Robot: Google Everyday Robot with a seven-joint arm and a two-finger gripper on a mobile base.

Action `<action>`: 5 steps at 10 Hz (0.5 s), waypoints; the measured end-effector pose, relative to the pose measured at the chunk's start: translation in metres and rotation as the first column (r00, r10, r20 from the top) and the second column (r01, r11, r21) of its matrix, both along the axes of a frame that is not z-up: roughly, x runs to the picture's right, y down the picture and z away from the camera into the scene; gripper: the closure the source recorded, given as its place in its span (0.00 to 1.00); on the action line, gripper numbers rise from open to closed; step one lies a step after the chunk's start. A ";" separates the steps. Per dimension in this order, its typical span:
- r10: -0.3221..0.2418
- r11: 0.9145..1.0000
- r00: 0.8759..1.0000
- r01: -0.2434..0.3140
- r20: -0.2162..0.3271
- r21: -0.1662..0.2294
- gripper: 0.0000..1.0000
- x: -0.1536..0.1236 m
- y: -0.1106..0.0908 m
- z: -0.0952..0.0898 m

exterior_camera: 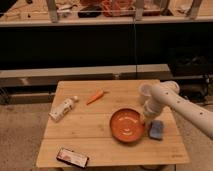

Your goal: Drag the ceramic bowl in a circle

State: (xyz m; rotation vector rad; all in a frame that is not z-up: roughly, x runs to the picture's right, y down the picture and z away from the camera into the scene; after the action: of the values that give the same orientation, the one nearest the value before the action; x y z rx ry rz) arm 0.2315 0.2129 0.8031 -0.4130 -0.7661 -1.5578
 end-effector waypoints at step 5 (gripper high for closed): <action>-0.093 0.996 0.995 0.093 0.042 0.013 1.00 -0.026 0.064 -0.055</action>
State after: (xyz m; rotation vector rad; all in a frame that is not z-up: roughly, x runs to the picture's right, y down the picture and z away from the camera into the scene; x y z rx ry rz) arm 0.2056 0.2771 0.7481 -0.4138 -0.7804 -1.6614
